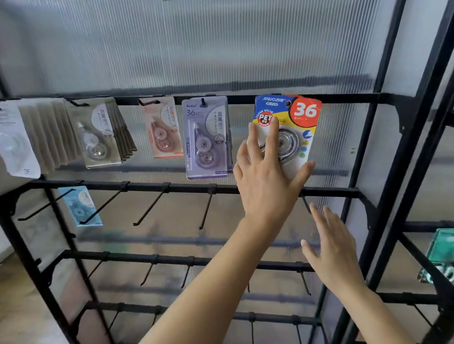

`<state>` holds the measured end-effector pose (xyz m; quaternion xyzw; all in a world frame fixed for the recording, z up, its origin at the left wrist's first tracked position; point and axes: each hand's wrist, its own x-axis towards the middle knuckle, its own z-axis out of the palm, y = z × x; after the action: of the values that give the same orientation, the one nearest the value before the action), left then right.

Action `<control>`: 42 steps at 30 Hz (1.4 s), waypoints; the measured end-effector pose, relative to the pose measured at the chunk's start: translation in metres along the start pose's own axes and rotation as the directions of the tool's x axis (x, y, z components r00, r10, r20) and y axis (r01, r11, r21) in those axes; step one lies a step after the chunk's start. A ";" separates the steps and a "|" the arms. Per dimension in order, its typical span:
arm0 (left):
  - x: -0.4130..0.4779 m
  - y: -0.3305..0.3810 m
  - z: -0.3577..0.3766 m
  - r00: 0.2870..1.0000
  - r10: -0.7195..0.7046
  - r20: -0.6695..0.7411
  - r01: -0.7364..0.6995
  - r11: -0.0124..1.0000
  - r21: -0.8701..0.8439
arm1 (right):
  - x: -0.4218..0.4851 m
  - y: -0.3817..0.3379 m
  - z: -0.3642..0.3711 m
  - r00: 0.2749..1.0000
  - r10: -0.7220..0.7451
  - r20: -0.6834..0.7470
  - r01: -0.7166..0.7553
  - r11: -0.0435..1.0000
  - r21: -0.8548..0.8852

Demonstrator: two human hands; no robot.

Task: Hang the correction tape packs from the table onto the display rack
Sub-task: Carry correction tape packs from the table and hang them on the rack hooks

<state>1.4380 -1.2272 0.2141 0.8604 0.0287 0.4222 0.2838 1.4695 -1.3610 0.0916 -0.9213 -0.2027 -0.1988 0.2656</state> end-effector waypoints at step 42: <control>-0.080 -0.149 -0.051 0.934 -0.277 0.227 0.114 0.831 0.544 | -0.047 -0.075 0.032 0.977 -0.057 0.207 0.084 0.989 -0.123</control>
<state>1.3776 -1.1019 0.1052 0.9506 0.1880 0.2329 0.0826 1.4025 -1.2968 0.0748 -0.9445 -0.2478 -0.1258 0.1751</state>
